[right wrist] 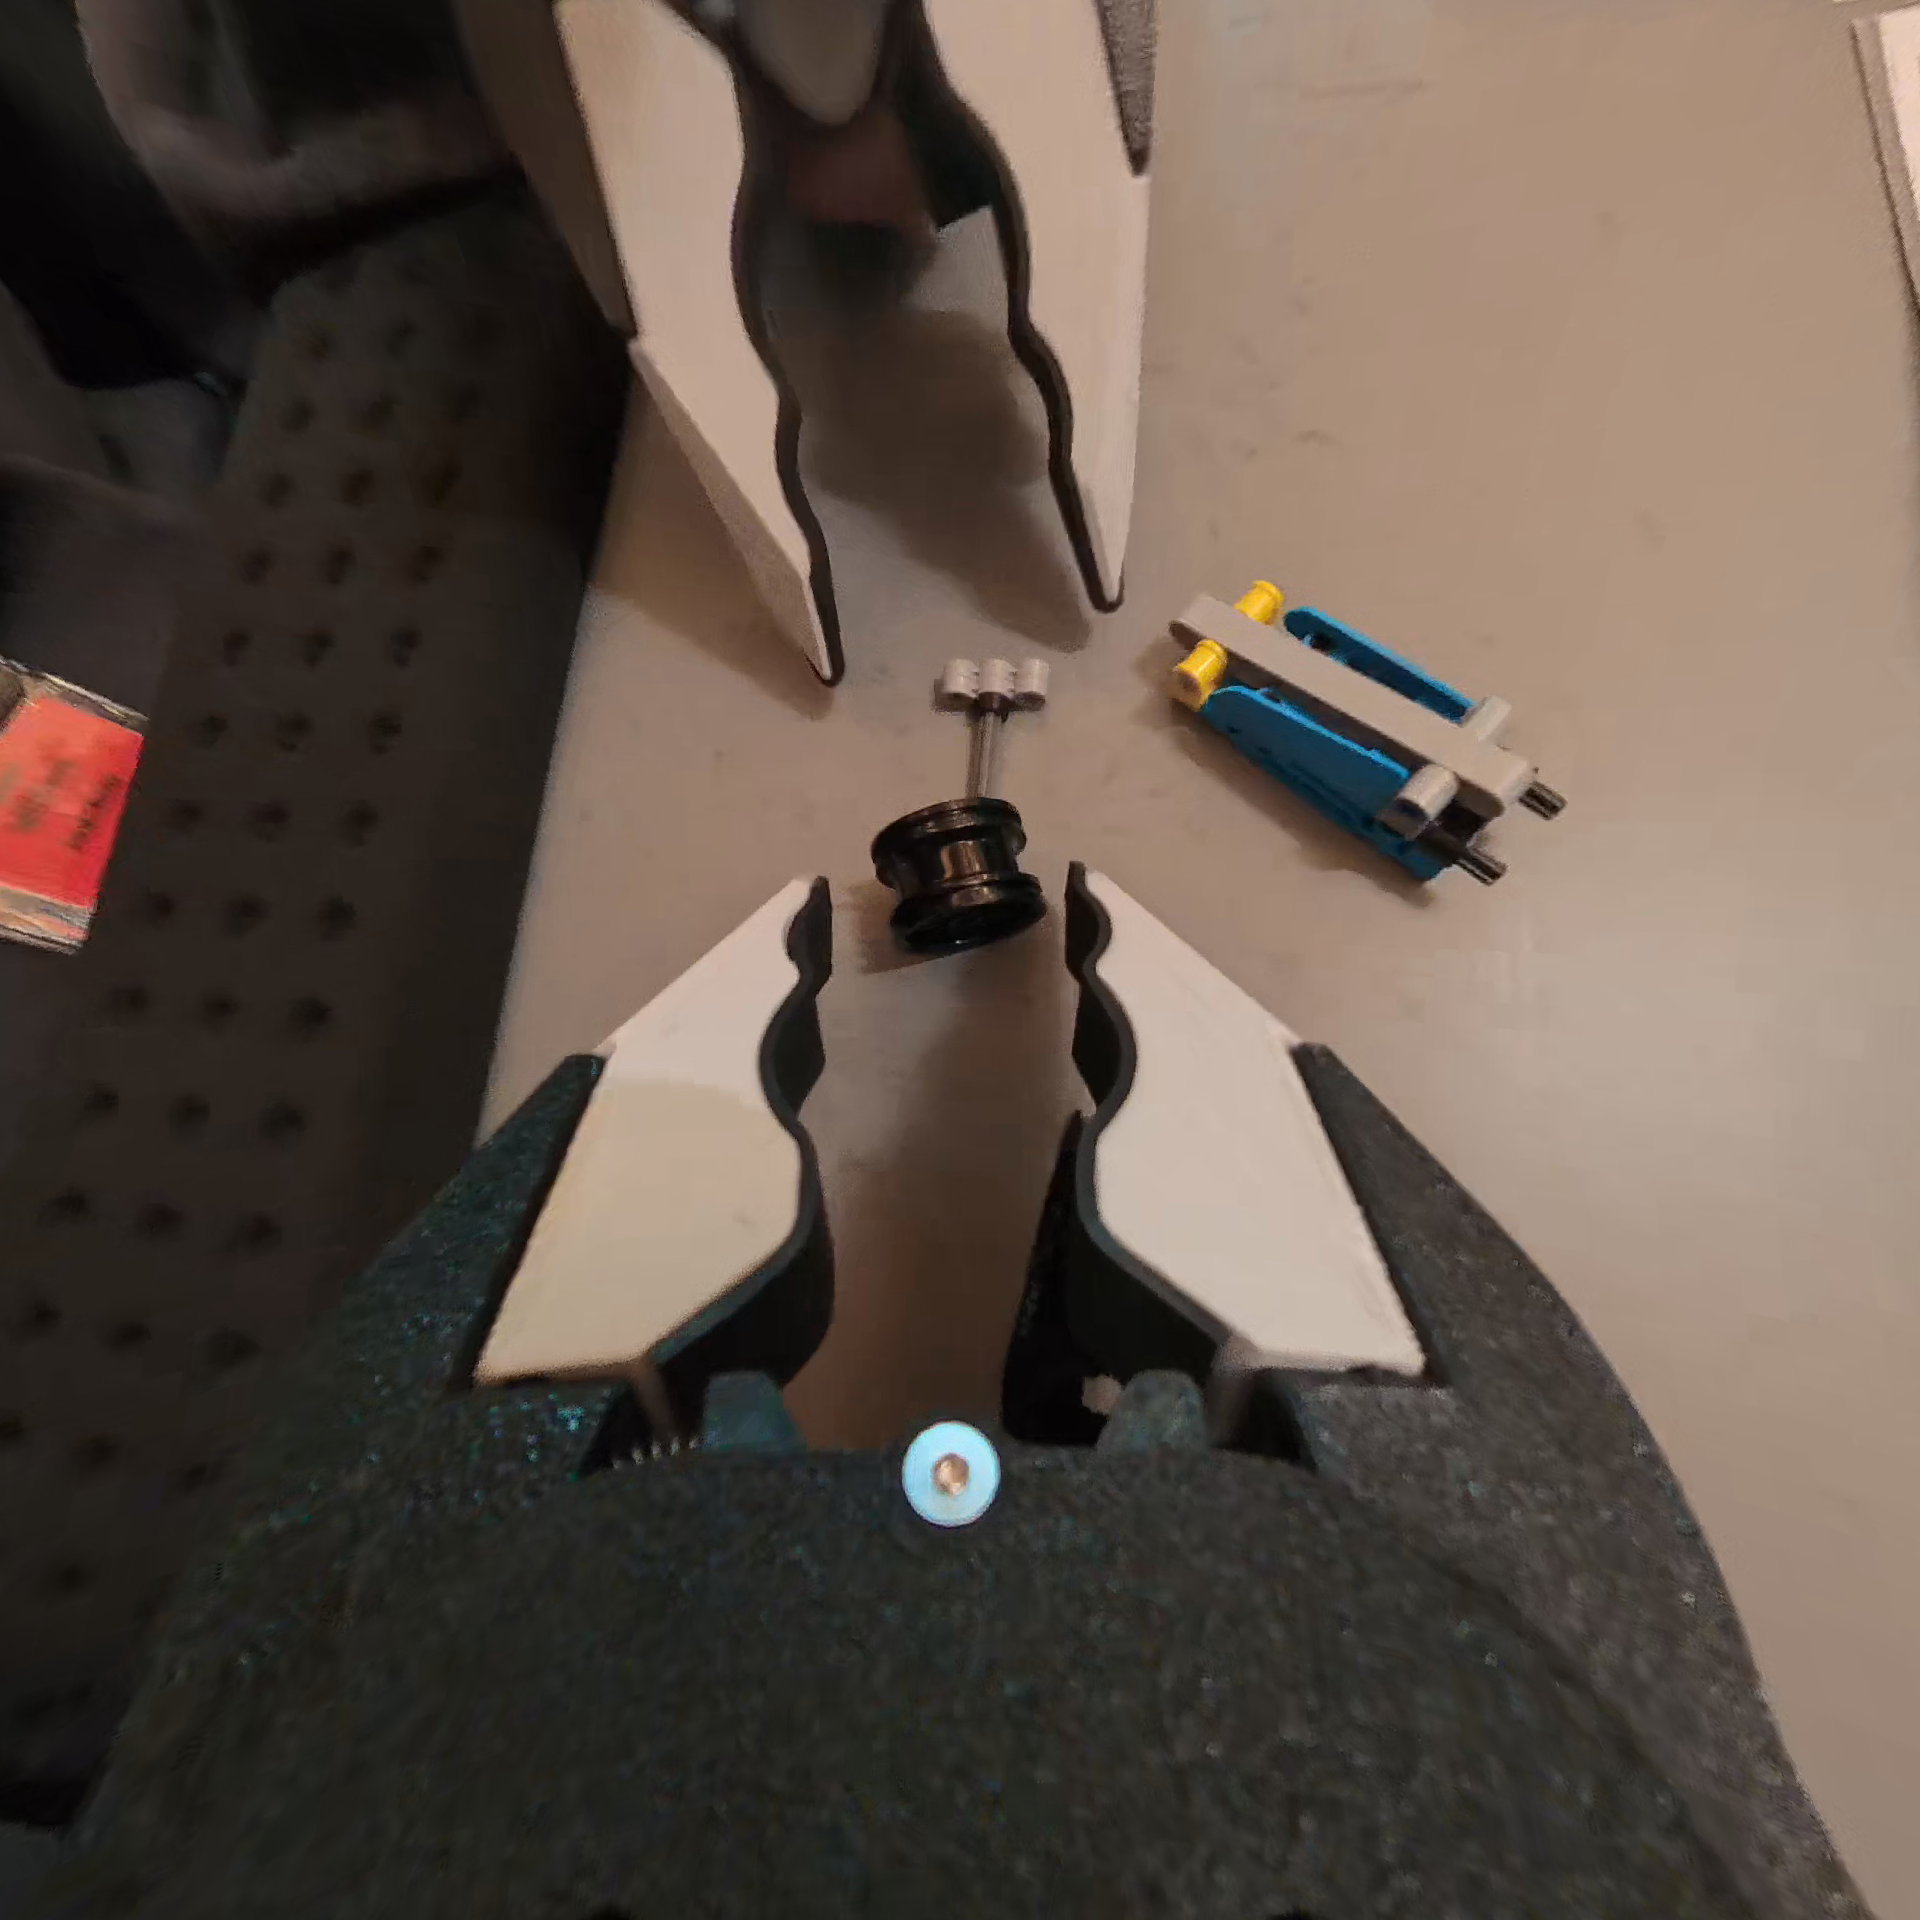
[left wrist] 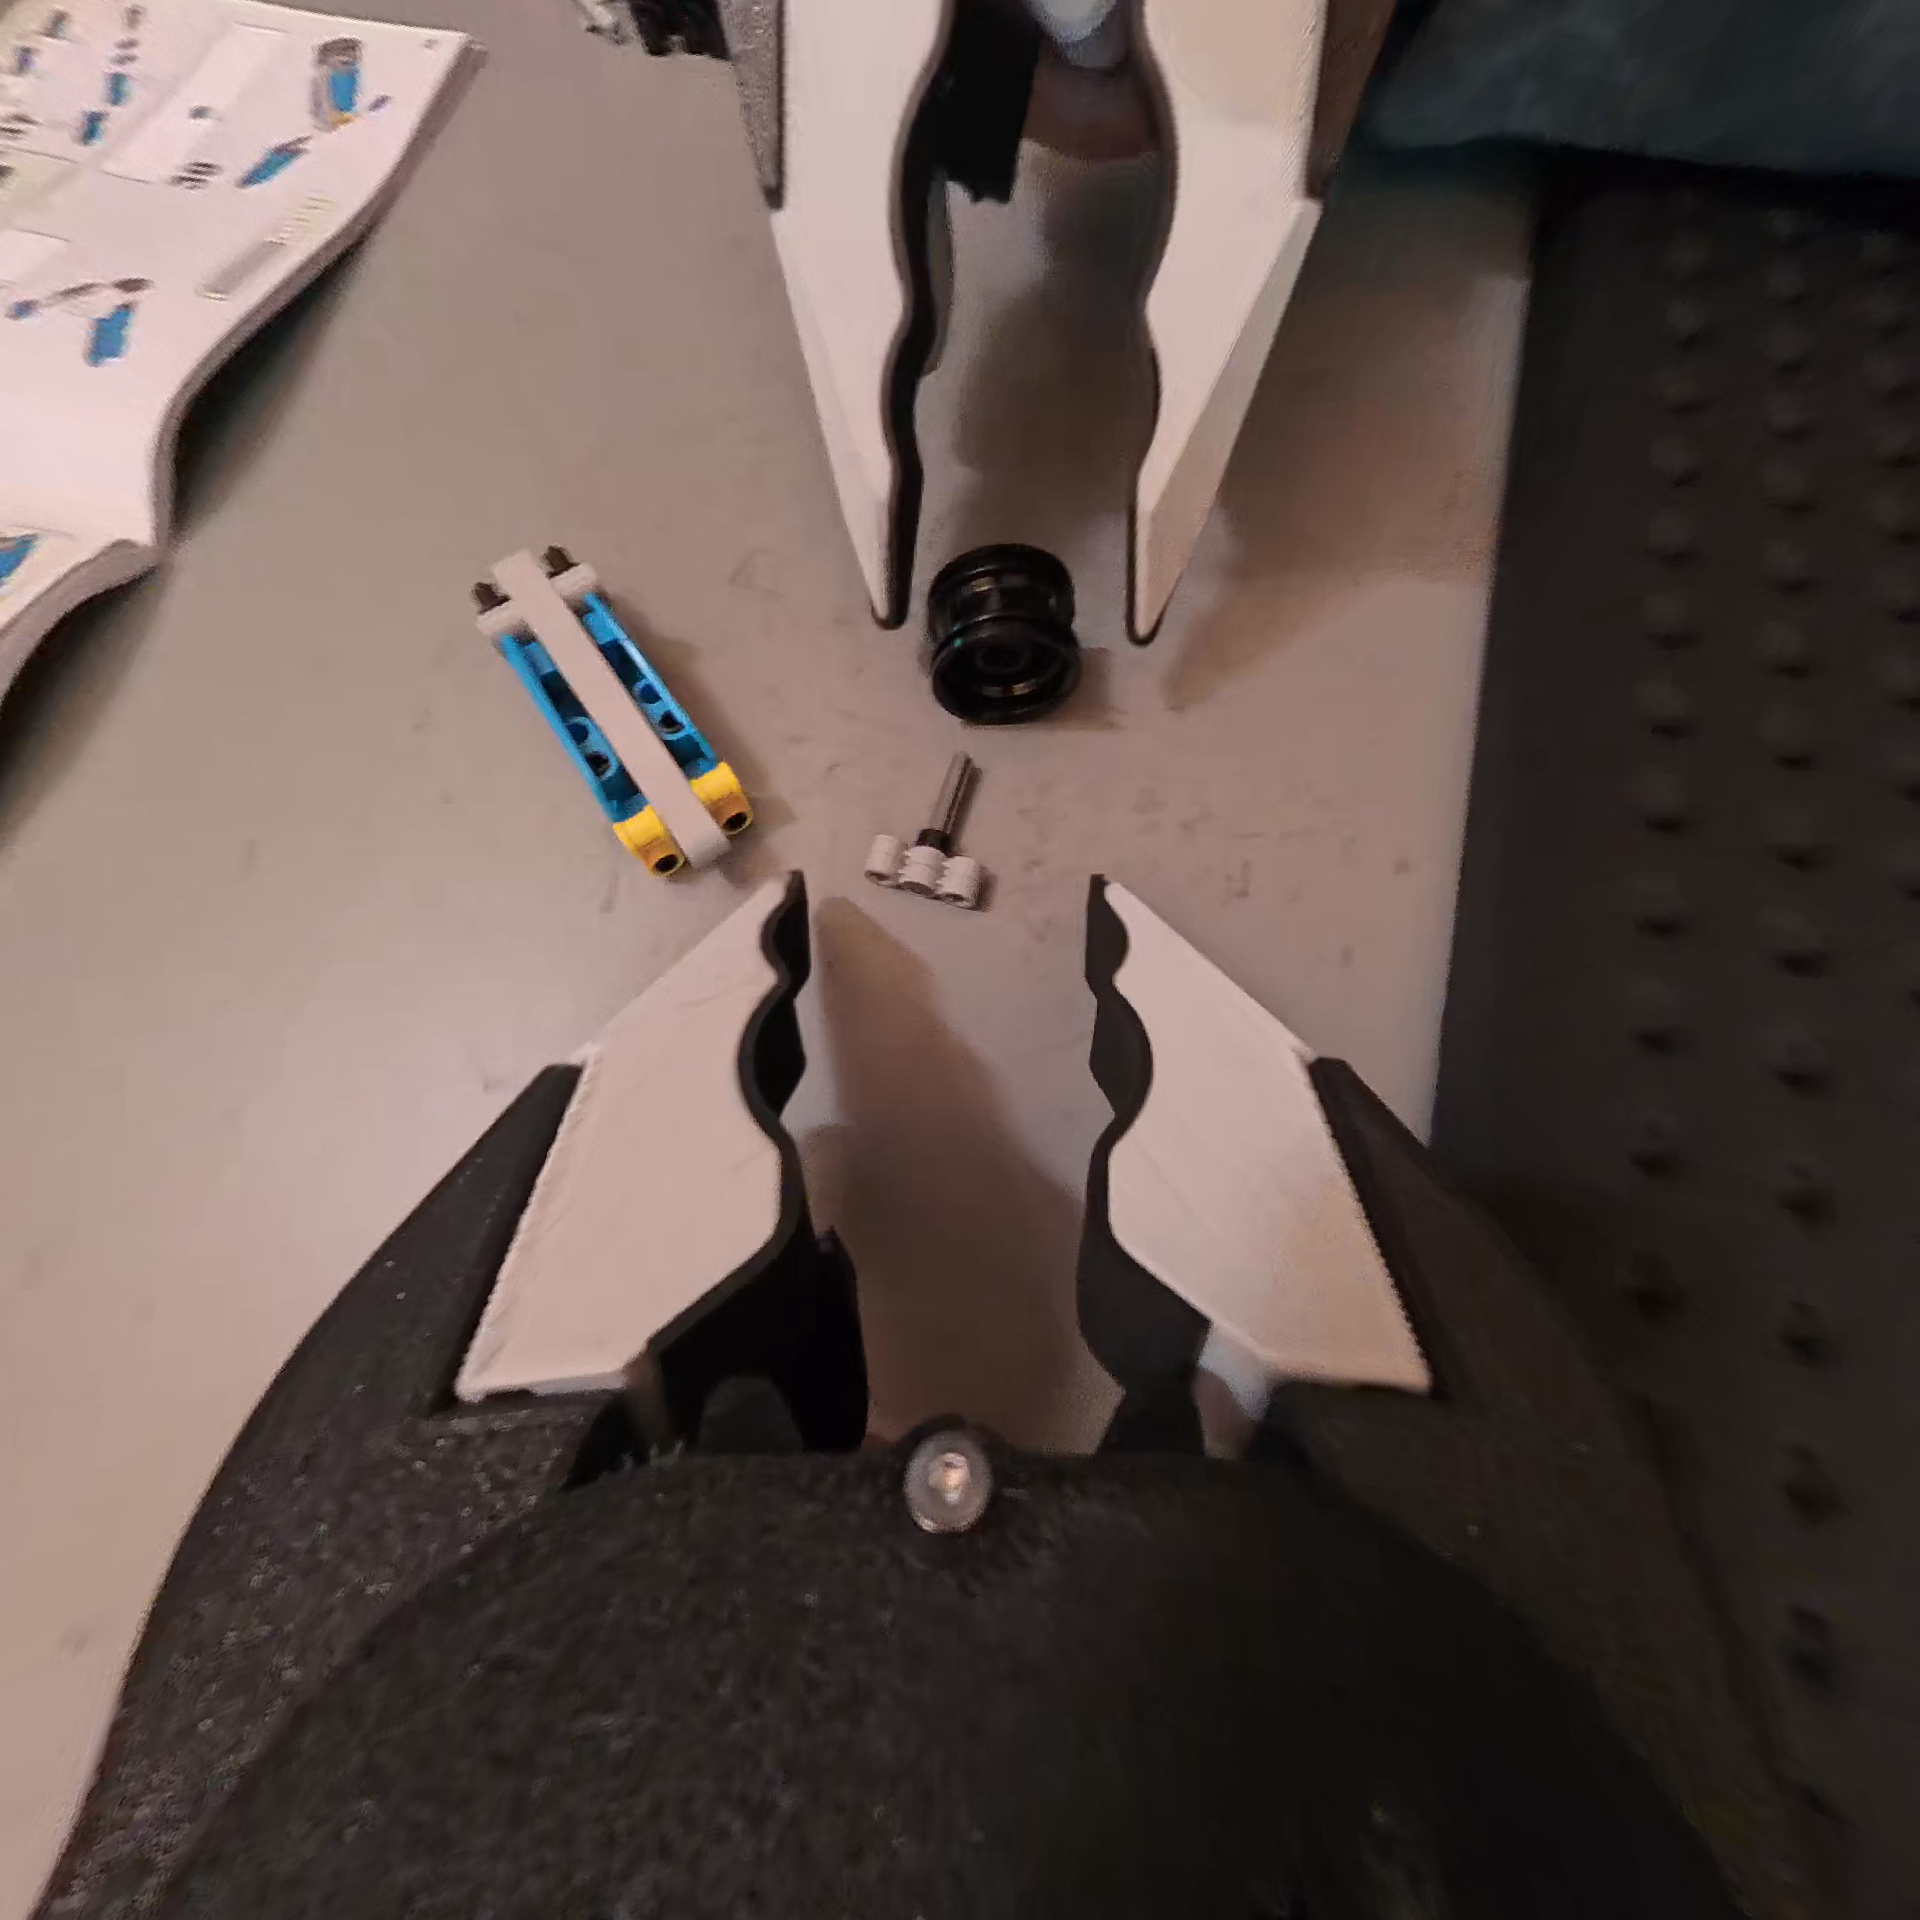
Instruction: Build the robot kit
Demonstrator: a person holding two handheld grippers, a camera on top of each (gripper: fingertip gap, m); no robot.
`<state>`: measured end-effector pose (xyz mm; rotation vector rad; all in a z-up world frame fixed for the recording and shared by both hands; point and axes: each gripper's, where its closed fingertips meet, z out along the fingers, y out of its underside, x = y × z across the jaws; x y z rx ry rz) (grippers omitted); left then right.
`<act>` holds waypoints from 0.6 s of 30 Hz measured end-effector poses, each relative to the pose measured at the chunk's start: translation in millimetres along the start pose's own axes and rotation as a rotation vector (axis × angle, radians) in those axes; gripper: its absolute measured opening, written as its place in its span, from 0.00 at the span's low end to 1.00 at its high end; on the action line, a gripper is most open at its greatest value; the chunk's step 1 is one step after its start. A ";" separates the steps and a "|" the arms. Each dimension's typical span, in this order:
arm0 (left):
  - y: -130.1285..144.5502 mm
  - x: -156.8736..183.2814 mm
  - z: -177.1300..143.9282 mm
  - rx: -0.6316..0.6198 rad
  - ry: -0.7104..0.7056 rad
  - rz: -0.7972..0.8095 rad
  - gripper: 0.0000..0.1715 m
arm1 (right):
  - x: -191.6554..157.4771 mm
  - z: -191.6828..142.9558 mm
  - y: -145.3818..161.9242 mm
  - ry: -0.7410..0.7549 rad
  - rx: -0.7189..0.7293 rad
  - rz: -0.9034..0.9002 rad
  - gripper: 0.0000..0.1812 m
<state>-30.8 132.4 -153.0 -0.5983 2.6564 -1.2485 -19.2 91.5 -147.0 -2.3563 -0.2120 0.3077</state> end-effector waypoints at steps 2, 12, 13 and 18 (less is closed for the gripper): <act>0.6 -1.0 3.3 -0.016 0.022 0.023 0.28 | -0.5 3.6 1.1 0.023 -0.015 -0.054 0.26; 1.3 1.3 11.6 -0.049 0.059 0.069 0.16 | 6.8 6.0 6.6 0.078 -0.034 -0.124 0.18; 1.3 1.8 11.5 -0.048 0.055 0.077 0.14 | 7.4 5.9 6.6 0.079 -0.033 -0.121 0.18; 1.0 1.7 11.4 -0.045 0.032 0.079 0.13 | 7.3 6.4 5.8 0.059 -0.012 -0.099 0.18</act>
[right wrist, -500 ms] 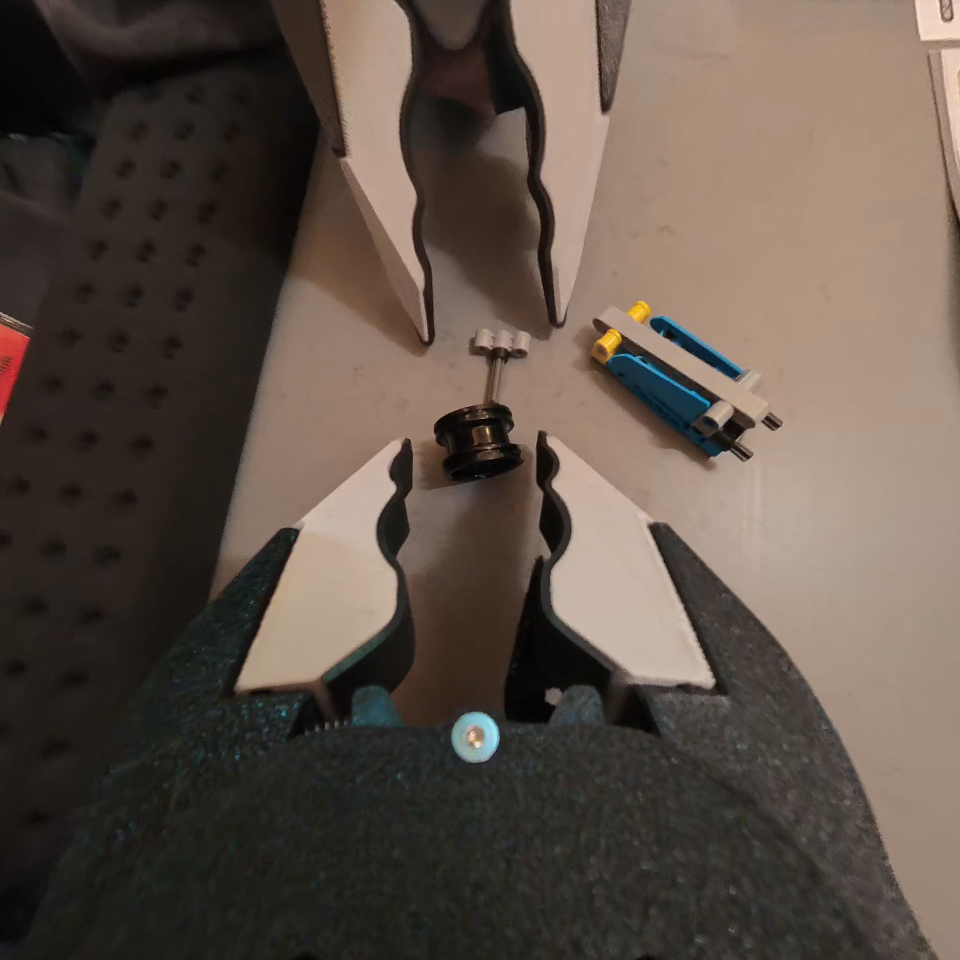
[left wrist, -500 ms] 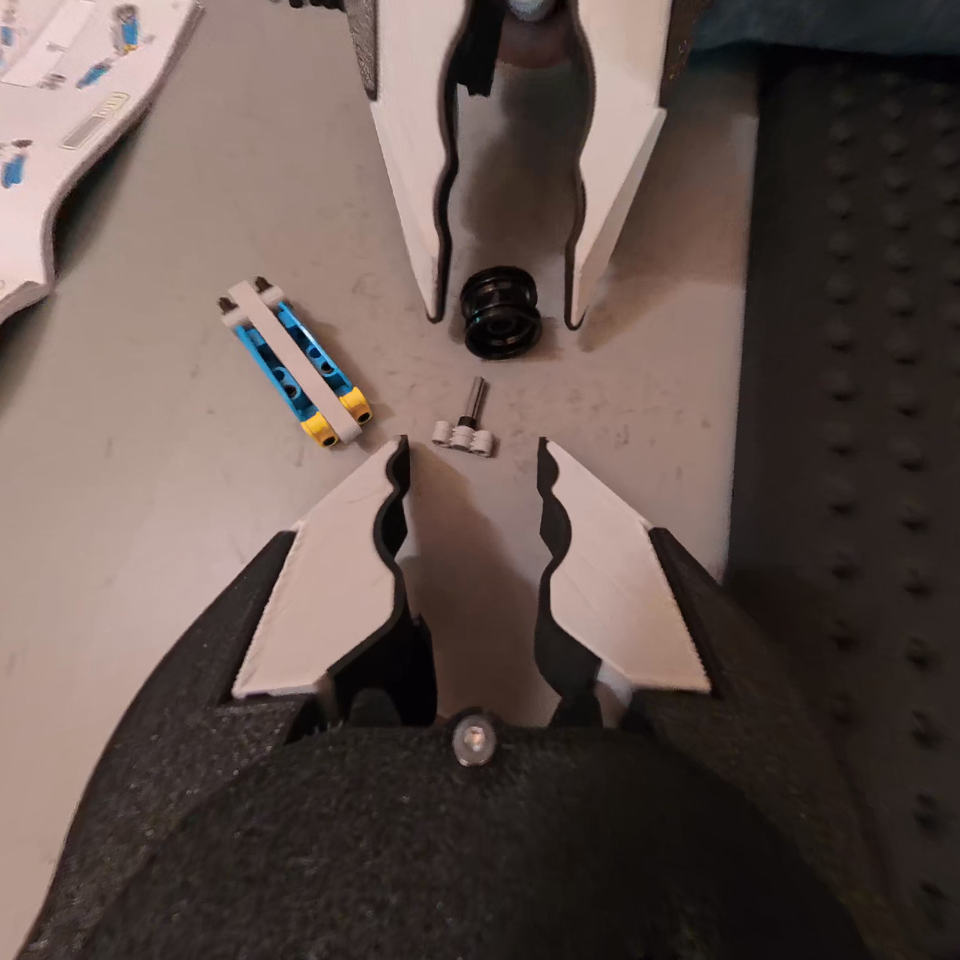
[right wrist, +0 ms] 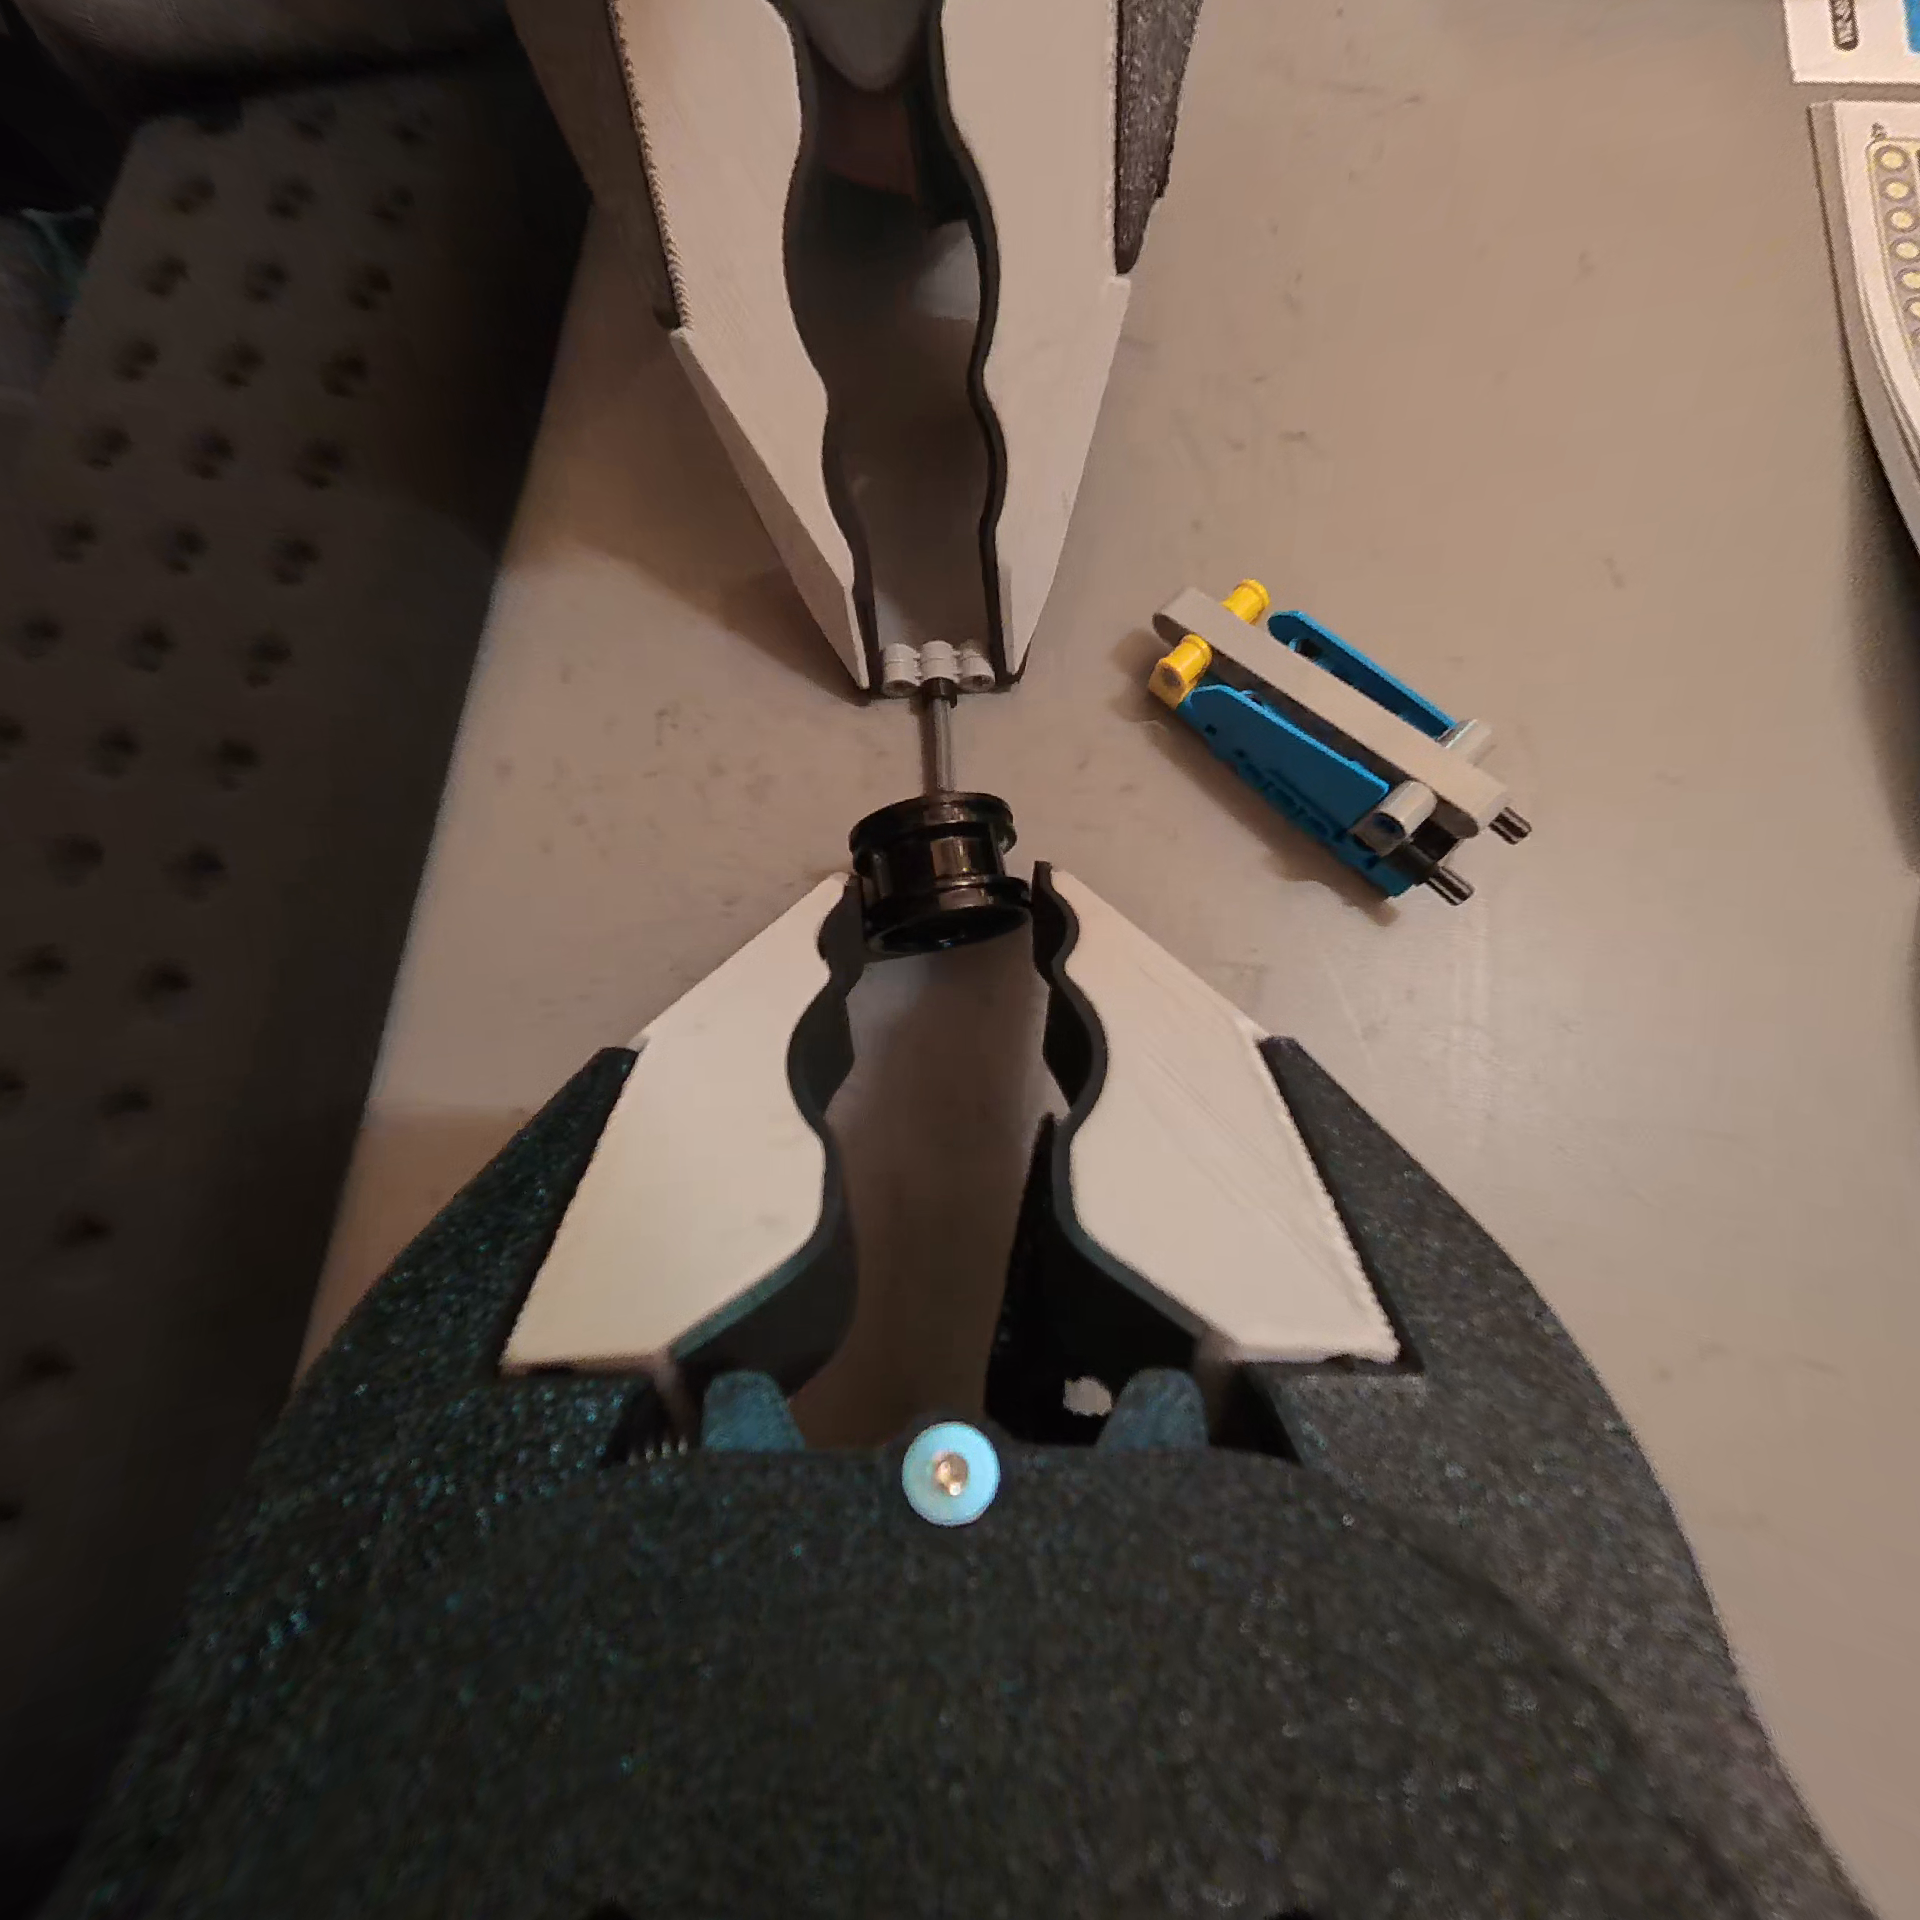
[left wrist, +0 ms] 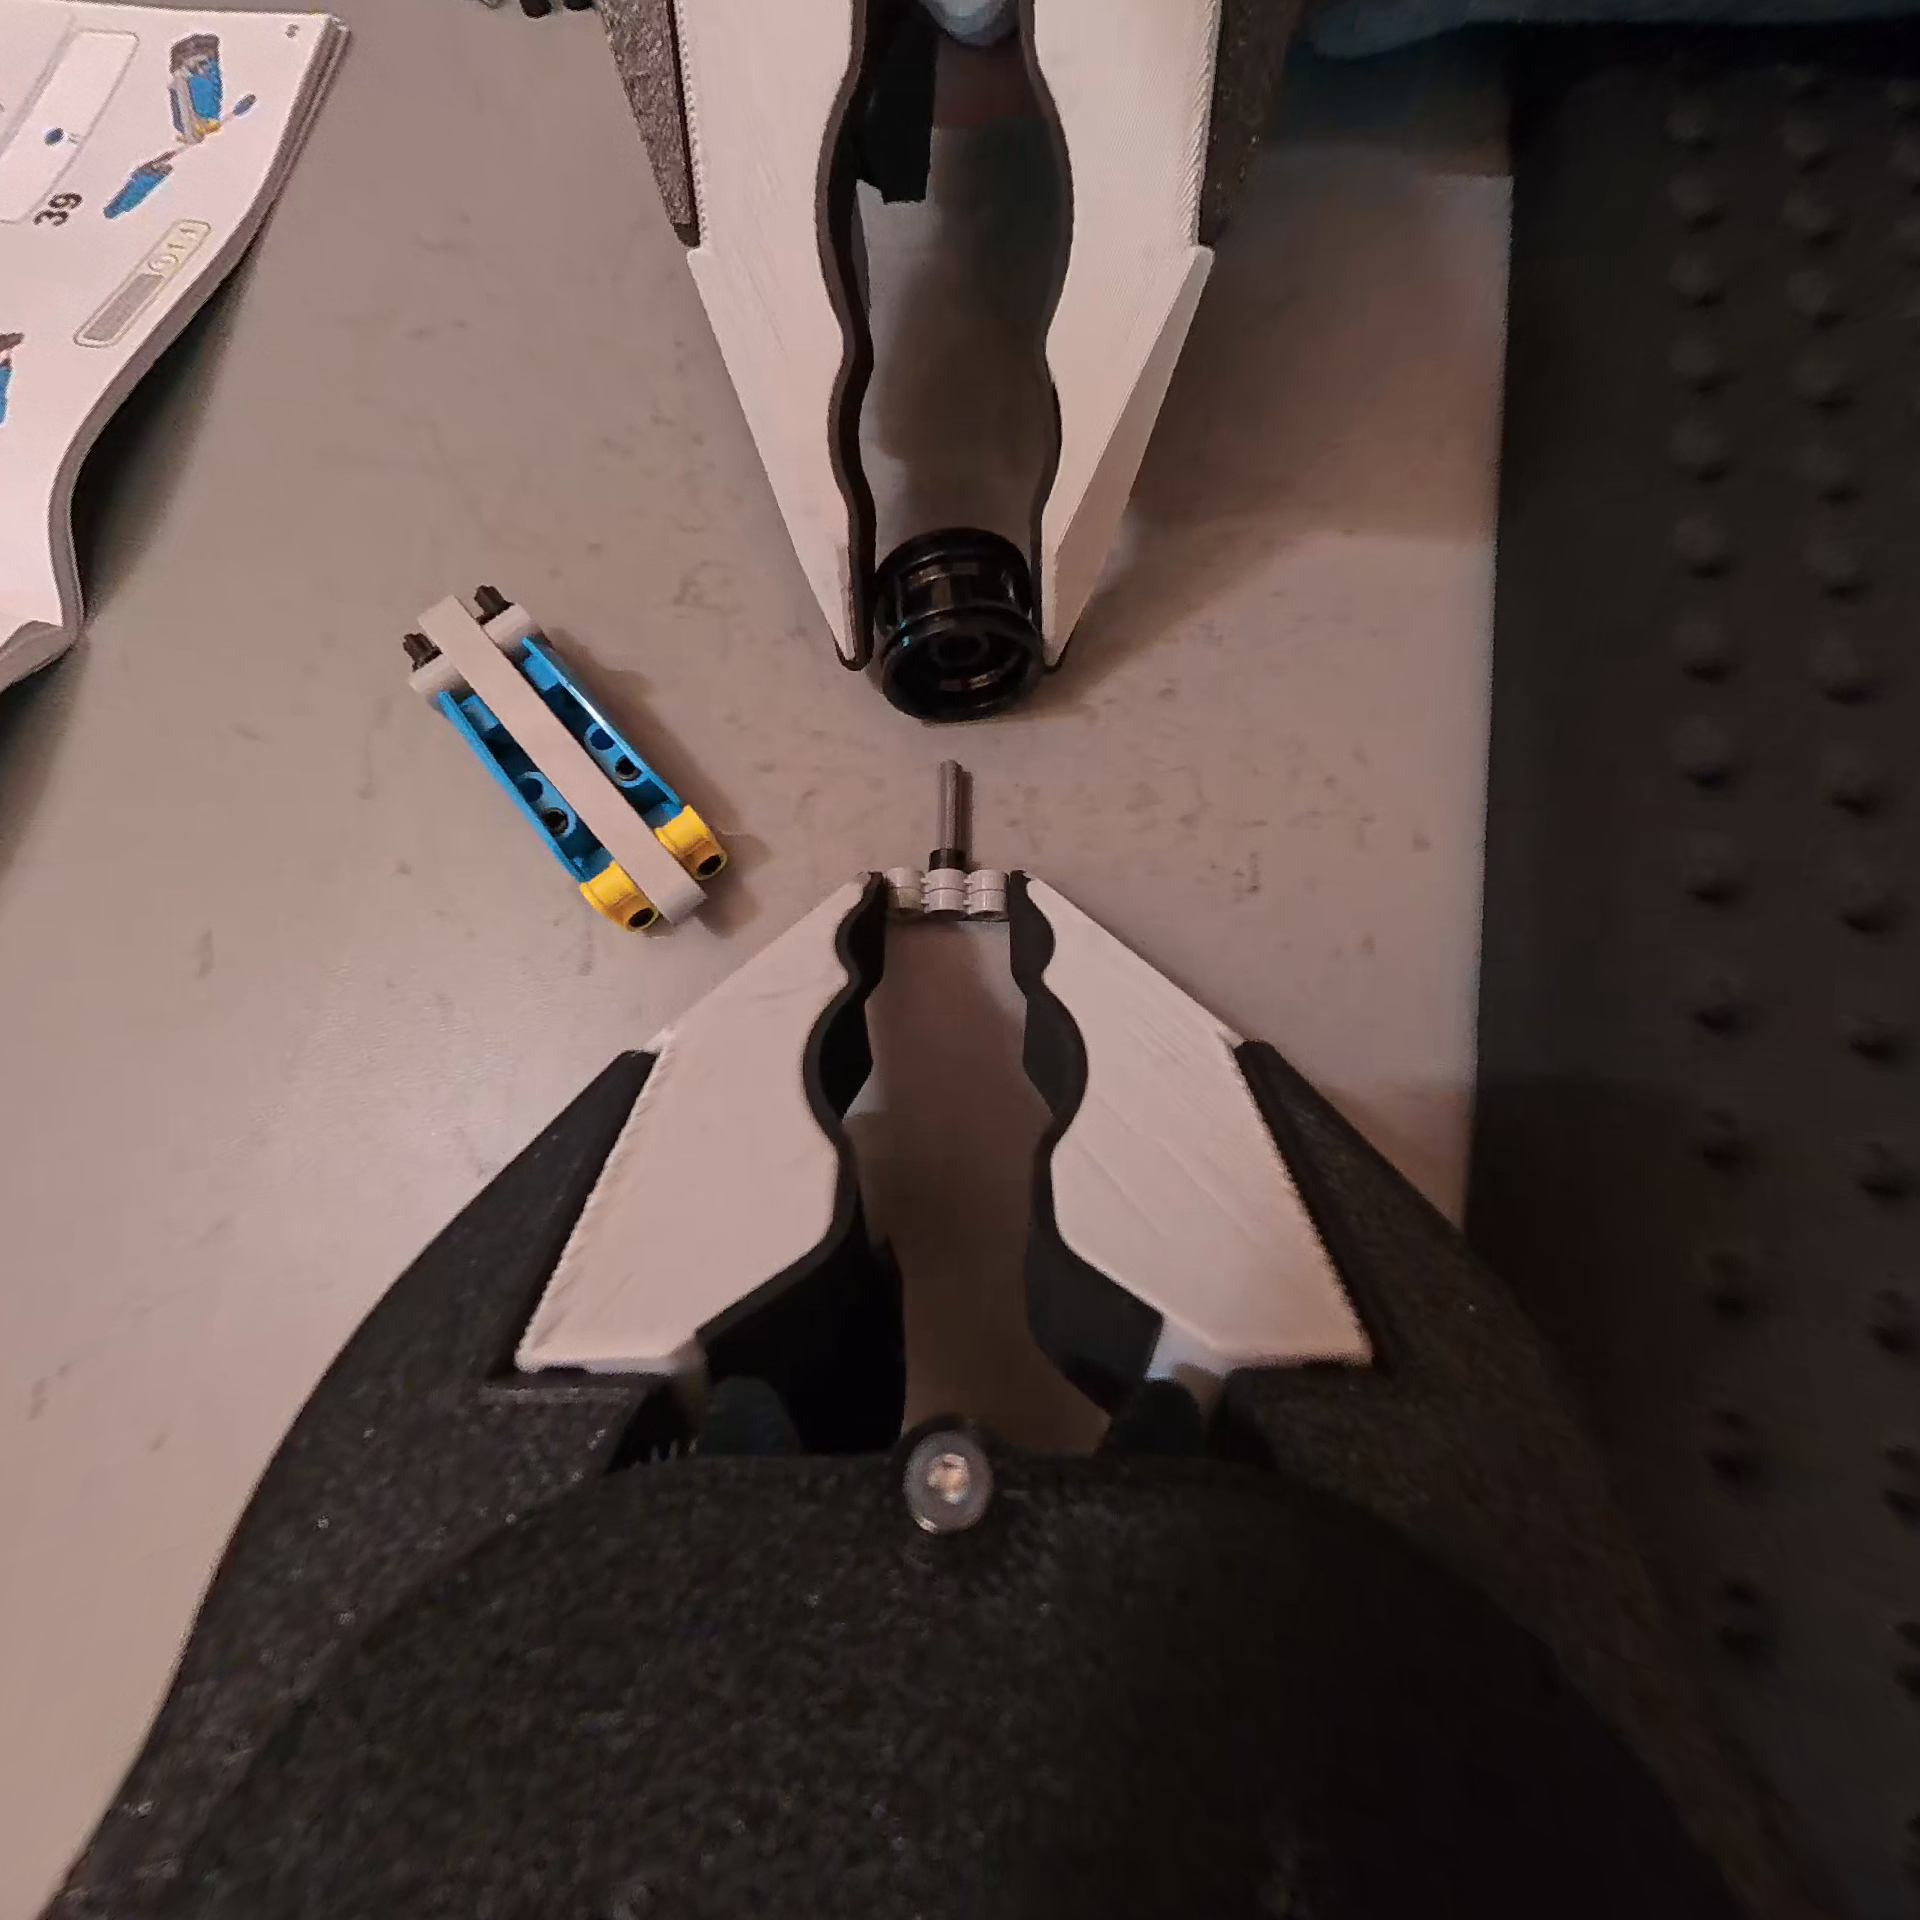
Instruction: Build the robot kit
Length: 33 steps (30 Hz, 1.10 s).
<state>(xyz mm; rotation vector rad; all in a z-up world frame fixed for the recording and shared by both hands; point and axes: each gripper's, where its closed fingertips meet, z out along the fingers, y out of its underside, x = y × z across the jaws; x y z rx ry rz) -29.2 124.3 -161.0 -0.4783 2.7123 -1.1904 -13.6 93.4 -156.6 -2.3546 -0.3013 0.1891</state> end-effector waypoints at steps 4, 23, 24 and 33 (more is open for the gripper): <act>-4.2 -4.0 -2.1 0.028 -0.021 -0.018 0.13 | 2.6 0.2 -0.7 -0.012 0.022 0.025 0.18; -18.6 -3.3 4.9 0.067 -0.003 -0.107 0.13 | 3.1 1.1 -1.7 -0.043 0.060 0.071 0.18; -17.9 -3.0 5.9 0.059 -0.002 -0.106 0.13 | 3.1 1.2 -1.7 -0.042 0.059 0.072 0.18; -21.9 -1.1 8.1 0.067 0.004 -0.103 0.13 | 2.7 2.0 -2.1 -0.036 0.054 0.067 0.18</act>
